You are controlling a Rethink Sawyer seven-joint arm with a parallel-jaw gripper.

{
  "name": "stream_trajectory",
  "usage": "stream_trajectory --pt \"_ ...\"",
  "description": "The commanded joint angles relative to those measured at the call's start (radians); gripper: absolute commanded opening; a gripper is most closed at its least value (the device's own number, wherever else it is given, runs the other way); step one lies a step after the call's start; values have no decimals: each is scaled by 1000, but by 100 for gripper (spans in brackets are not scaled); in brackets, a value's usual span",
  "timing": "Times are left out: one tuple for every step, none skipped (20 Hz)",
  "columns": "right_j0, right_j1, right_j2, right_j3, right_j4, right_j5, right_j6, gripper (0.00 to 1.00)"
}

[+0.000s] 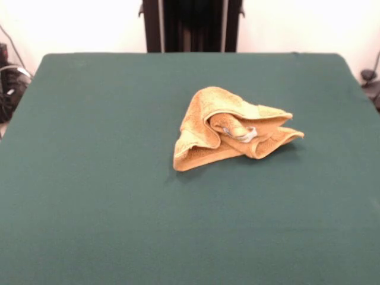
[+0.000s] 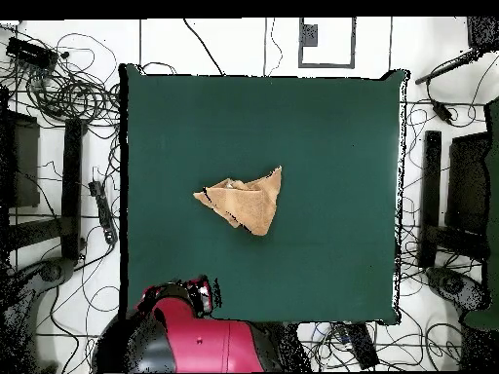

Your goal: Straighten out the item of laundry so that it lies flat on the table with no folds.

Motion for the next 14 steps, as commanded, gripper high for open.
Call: stream_trajectory --pt "38 66 -6 2 16 -5 269 100" --pt "37 67 -4 4 22 -9 265 100" --pt "39 68 -5 3 23 -10 264 100" --pt "37 73 -8 -3 24 -8 264 100" --pt "40 71 -13 -3 27 -5 269 100" --pt "45 73 -19 -8 29 -2 276 100" --pt "50 77 -22 -15 30 2 282 100" --pt "56 75 -26 -13 30 1 286 100" --pt "59 73 -28 -7 31 -2 286 100" --pt "63 74 -29 -9 32 -4 289 100" --pt "64 78 -31 -11 33 -8 289 100" --pt "66 80 -31 -13 34 -9 289 100" --pt "70 82 -32 -17 32 -10 292 100" --pt "71 83 -33 -19 31 -9 291 100"
